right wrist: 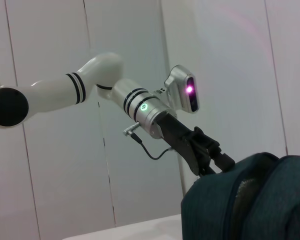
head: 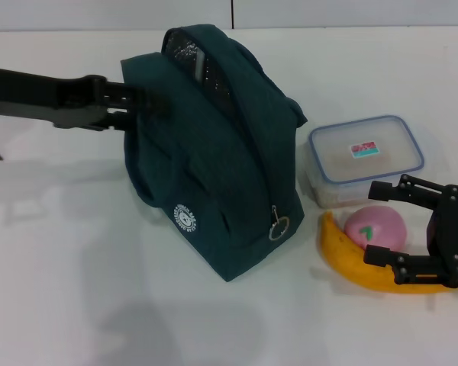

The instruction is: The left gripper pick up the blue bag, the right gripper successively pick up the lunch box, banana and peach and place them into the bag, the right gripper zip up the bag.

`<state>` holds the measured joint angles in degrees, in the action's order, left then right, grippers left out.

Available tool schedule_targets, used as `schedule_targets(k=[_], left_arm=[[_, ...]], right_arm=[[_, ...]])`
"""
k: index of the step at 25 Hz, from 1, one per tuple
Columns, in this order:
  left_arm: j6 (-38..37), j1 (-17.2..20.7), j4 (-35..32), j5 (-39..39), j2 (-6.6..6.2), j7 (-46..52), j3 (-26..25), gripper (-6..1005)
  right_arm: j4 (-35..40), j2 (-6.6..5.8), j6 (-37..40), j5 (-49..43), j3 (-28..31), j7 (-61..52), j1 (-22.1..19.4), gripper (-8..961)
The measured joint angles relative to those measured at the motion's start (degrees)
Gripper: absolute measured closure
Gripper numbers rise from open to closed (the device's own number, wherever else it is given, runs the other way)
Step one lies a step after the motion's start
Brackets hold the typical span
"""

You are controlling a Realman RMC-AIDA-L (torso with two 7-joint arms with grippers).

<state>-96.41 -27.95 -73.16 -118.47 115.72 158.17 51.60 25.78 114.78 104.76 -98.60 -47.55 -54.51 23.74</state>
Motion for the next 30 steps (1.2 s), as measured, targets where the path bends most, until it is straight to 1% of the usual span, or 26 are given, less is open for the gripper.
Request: schedule_targets(k=[3,6,10,19,27,30], left_arm=[[0.16,-0.5,0.02,-0.82,0.67,-0.04,0.49,205],[0.53,-0.59,0.38,-2.17,1.04,0.05,0.54,210],[0.81,-0.99,2.0,-1.79,1.53,0.25,0.3,217],[0.95,-2.27,3.98,-1.67,2.01,3.22,0.24,232],[0.97,-2.78,4.86,-2.12,2.45,4.07,-1.69,246],[1.33,-2.66,5.2,-2.23,3.02,4.28,-1.75,251]], right_arm=[[0.0,-0.09,0.05,-0.01,0.0,0.01,0.13,96],[0.0,-0.1,0.04,0.02,0.0,0.02,0.22,96],[-0.02,-0.1,-0.02,0.51,0.0,0.09,0.02,97],[-0.47,-0.08,-0.06,0.58,0.0,1.4,-0.01,96],[-0.47,-0.08,-0.09,0.65,0.16,1.42,-0.01,97],[-0.45,-0.12,0.14,0.71,1.12,1.42,-0.16,97]])
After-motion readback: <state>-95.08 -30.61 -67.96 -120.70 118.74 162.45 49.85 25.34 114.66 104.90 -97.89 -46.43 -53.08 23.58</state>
